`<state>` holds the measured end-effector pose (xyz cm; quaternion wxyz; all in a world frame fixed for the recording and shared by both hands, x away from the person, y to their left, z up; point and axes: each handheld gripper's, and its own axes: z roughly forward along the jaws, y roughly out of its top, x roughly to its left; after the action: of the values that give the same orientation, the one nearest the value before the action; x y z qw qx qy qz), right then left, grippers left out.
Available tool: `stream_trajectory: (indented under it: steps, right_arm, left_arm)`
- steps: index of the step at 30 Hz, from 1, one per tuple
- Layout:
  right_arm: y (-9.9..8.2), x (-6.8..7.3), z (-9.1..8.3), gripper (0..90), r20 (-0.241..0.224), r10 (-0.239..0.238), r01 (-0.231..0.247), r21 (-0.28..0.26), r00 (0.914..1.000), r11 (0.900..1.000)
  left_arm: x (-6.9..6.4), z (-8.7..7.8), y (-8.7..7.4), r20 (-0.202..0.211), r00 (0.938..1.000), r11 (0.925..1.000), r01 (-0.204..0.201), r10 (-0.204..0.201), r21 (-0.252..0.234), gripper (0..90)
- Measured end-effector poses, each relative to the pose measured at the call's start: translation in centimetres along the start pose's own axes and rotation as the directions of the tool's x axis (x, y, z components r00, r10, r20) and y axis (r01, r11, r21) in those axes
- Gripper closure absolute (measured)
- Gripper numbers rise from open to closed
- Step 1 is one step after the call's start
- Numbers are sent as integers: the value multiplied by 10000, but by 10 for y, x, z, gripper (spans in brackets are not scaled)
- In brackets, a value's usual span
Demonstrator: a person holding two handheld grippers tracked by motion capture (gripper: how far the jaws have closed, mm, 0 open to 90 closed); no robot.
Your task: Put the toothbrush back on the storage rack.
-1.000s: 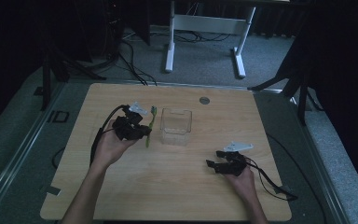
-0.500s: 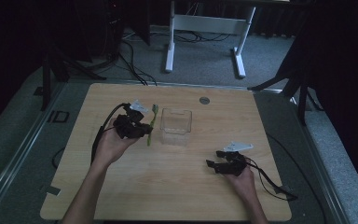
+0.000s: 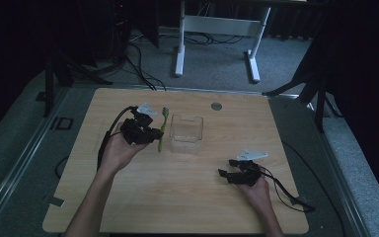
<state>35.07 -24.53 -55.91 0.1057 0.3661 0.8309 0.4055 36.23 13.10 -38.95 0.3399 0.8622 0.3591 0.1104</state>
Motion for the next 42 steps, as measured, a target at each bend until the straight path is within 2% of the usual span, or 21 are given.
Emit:
stream_trajectory:
  steps: [3, 6, 19, 42]
  right_arm:
    - [0, 0, 0, 326, 0, 4, -4, 0, 10000, 10000]
    - [0, 0, 0, 326, 1, 4, -4, 1, 10000, 10000]
    - [0, 0, 0, 326, -1, 6, -6, 3, 10000, 10000]
    - [0, 0, 0, 326, -1, -3, 3, 4, 10000, 10000]
  left_arm:
    - [-1, -1, 2, -29, 10000, 10000, -20, 20, -28, 825]
    - [-1, -1, 4, 137, 9999, 9999, -8, 10, -165, 825]
    - [-3, -1, 11, 119, 9999, 9998, -94, 96, -200, 825]
    - [-1, 4, 16, 162, 9997, 9988, 164, -156, -462, 825]
